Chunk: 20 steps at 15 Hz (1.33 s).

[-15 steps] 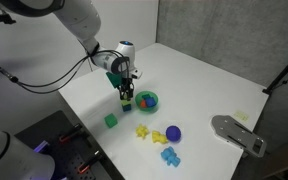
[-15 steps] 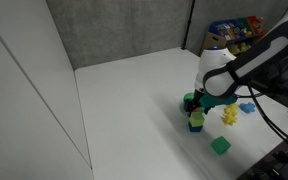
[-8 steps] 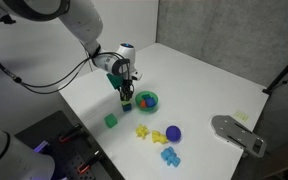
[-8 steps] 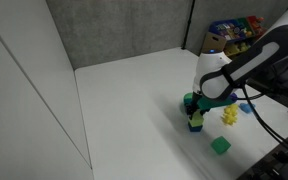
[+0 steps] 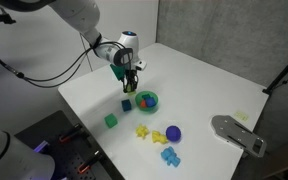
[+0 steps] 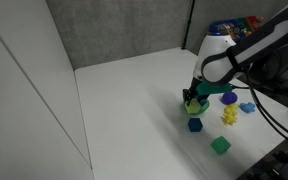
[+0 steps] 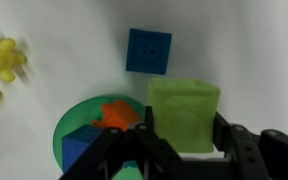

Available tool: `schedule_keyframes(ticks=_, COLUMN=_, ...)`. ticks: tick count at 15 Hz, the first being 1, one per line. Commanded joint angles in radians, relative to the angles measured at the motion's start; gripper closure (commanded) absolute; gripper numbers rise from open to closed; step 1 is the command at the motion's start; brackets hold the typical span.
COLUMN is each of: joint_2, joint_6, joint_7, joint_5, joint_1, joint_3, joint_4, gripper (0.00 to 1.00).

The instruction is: Put the light green toy block in the green bowl

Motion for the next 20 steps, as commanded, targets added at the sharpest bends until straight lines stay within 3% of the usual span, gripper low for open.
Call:
schedule_keyframes(ticks=1, joint_2=0.002, joint_6=-0.021, joint_7=0.030, joint_5=-0.013, joint_1=0.008, joint_3=-0.044, joint_4=0.059, gripper=0.71)
schedule_keyframes(ticks=6, joint_2=0.056, joint_6=-0.013, joint_7=0.072, joint_5=-0.022, joint_1=0.008, joint_3=-0.101, joint_4=0.143, gripper=0.71)
schedule_keyframes(ticks=7, joint_2=0.063, joint_6=-0.012, joint_7=0.078, joint_5=-0.021, joint_1=0.009, joint_3=-0.108, joint_4=0.154, gripper=0.21)
schedule_keyframes(ticks=8, joint_2=0.069, joint_6=-0.014, joint_7=0.083, joint_5=-0.019, joint_1=0.009, joint_3=-0.114, joint_4=0.162, gripper=0.21)
schedule_keyframes(ticks=11, joint_2=0.078, joint_6=-0.017, joint_7=0.096, joint_5=-0.019, joint_1=0.012, joint_3=-0.124, joint_4=0.175, gripper=0.01)
schedule_keyframes(ticks=15, joint_2=0.072, joint_6=-0.032, joint_7=0.081, joint_5=-0.010, joint_1=0.001, joint_3=-0.116, joint_4=0.176, gripper=0.00)
schedule_keyframes(ticks=20, joint_2=0.010, joint_6=-0.138, joint_7=-0.028, joint_5=-0.021, joint_1=-0.032, joint_3=-0.083, joint_4=0.147, gripper=0.00)
